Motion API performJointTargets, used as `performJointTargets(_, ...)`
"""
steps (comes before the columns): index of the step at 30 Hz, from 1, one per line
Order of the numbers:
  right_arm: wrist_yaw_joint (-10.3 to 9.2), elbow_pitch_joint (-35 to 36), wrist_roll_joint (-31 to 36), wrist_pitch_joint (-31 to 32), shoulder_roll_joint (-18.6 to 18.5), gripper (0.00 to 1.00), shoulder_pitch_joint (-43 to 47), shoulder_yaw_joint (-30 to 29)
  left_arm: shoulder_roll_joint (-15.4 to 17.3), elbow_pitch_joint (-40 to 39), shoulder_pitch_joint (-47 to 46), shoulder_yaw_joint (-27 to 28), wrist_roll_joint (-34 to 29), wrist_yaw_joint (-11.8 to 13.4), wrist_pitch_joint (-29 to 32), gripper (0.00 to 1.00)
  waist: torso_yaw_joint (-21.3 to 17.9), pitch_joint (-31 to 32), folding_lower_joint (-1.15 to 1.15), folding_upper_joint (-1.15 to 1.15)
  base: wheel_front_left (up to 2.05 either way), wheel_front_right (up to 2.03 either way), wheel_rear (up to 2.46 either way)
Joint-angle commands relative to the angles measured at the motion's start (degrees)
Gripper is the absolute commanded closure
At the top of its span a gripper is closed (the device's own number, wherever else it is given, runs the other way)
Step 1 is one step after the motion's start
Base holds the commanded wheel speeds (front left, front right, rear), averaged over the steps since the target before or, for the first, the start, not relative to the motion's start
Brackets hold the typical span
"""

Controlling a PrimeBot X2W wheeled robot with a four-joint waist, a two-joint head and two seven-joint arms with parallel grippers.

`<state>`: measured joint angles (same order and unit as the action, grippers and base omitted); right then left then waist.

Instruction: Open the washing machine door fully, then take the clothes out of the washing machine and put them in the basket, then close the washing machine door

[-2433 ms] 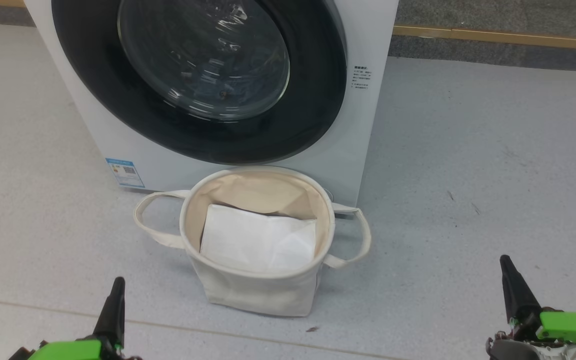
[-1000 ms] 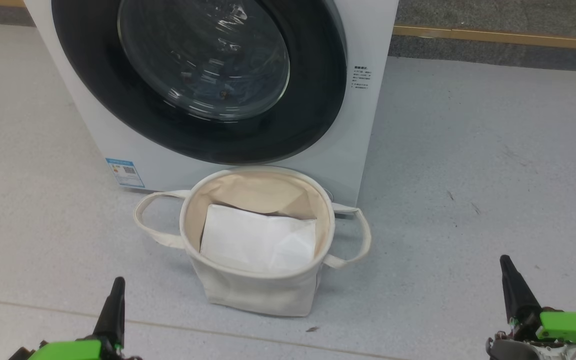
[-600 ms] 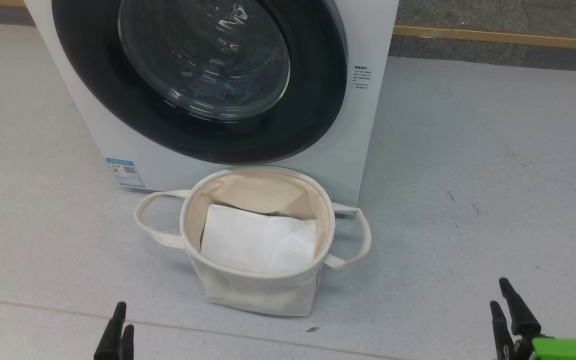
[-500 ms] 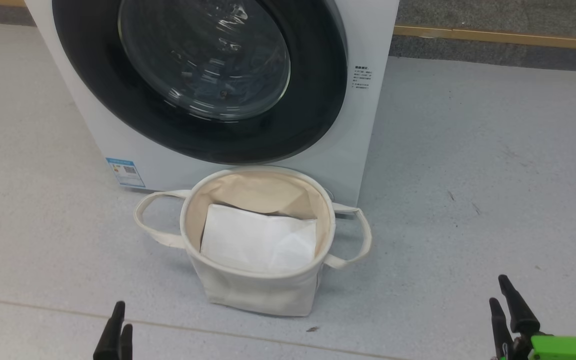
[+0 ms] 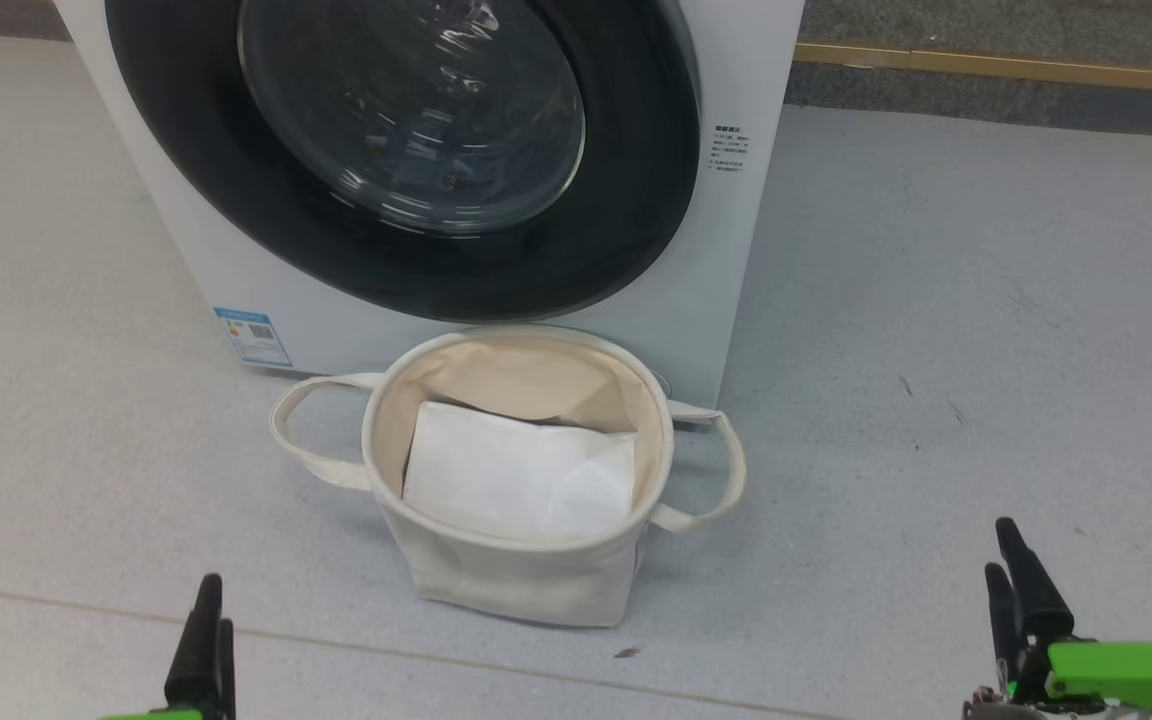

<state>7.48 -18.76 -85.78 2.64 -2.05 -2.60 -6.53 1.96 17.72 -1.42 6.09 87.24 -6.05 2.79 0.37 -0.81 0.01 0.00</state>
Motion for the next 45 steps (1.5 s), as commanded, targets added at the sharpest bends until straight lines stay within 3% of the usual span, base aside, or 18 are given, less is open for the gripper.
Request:
performJointTargets(1, 0.00, 2.35, 1.51, -0.60, -0.24, 0.00, -3.19, 0.30, 0.39, -2.73, -3.01, 0.88, -1.48, 0.13, -0.76, 0.00, 0.02, -0.05, -0.01, 0.00, 0.00, 0.00, 0.00)
performJointTargets(9, 0.00, 3.98, 7.98, -1.94, -0.32, 0.00, -5.19, 0.60, 0.43, -5.42, -3.53, 1.30, -7.09, 1.79, -2.10, 0.00, -0.04, -0.19, -0.01, 0.00, 0.00, 0.00, 0.00)
performJointTargets(20, 0.00, 7.95, 18.69, -3.78, -2.33, 0.00, -8.26, 3.03, 0.48, -11.54, -4.69, 1.34, -19.63, 3.20, -3.94, 0.00, -0.07, -0.39, -0.01, 0.00, 0.00, 0.00, 0.00)
performJointTargets(36, 0.01, 9.85, 34.25, -5.58, -4.59, 0.00, -11.40, 8.17, 2.38, -14.82, -5.84, -3.90, -41.08, 4.84, -6.62, 0.00, 0.31, -0.83, -0.01, 0.00, 0.00, 0.00, 0.00)
performJointTargets(45, 0.01, 9.96, 43.21, -6.59, -4.86, 0.00, -12.49, 10.20, 3.94, -15.06, -6.14, -8.10, -49.48, 5.89, -7.96, 0.00, 0.56, -0.70, -0.01, 0.00, 0.00, 0.00, 0.00)
